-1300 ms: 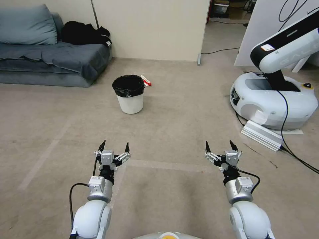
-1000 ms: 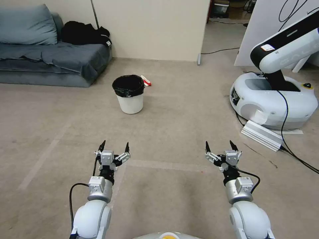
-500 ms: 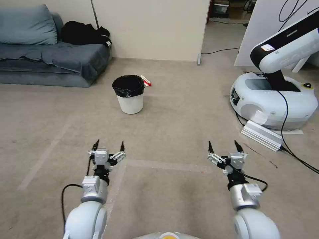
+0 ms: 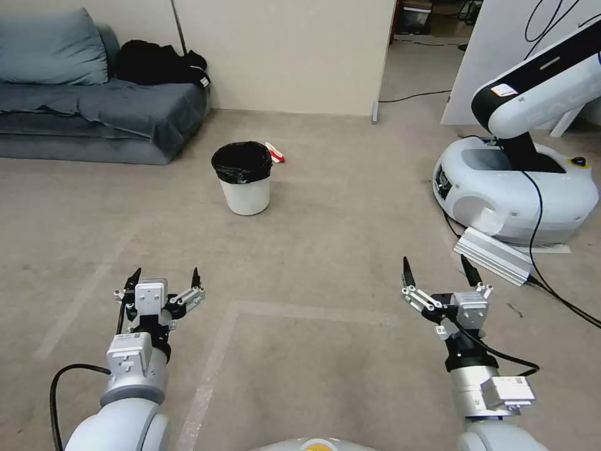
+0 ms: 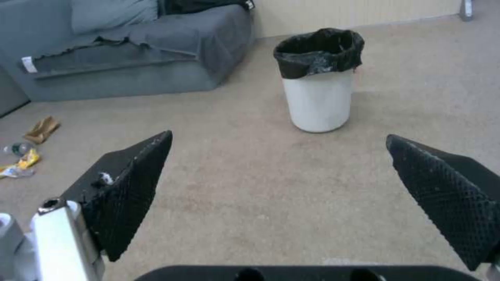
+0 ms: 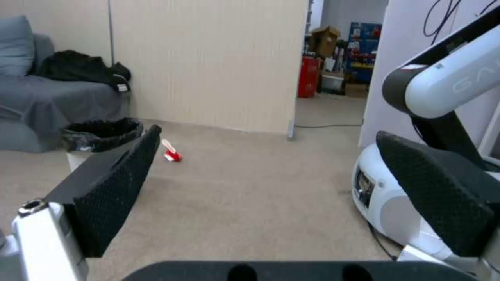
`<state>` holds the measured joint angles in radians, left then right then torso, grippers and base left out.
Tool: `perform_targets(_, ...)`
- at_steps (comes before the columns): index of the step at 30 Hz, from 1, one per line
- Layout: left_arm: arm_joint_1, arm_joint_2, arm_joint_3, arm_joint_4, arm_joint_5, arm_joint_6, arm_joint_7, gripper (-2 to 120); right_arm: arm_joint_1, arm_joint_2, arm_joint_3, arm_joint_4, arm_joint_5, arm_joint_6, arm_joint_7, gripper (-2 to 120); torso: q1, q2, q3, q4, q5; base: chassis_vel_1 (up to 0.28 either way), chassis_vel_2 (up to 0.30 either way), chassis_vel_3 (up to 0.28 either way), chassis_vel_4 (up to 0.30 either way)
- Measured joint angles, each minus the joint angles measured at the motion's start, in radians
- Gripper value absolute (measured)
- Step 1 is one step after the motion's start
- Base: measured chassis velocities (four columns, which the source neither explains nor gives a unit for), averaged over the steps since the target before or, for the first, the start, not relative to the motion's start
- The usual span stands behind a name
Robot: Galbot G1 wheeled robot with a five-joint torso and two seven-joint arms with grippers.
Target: Pick up the trash bin, then pick up the garbage from the floor and place it into the trash bin.
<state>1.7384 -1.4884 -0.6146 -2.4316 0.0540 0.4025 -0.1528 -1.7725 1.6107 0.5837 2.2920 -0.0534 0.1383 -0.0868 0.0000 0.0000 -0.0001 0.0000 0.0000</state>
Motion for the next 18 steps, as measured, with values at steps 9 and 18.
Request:
perform_targets(9, 0.001, -0.003, 0.002, 0.004, 0.002, -0.006, 0.000, 100, 0.014, -0.010, 0.002, -0.007, -0.002, 0.000, -0.003, 100, 0.000, 0.000, 0.000, 0.0000, 0.0000, 0.000, 0.000, 0.000, 0.000)
perform_targets(18, 0.004, -0.003, 0.009, 0.011, 0.001, -0.011, 0.000, 100, 0.013, -0.011, 0.003, -0.013, -0.007, 0.002, -0.007, 100, 0.000, 0.000, 0.000, 0.0000, 0.0000, 0.000, 0.000, 0.000, 0.000)
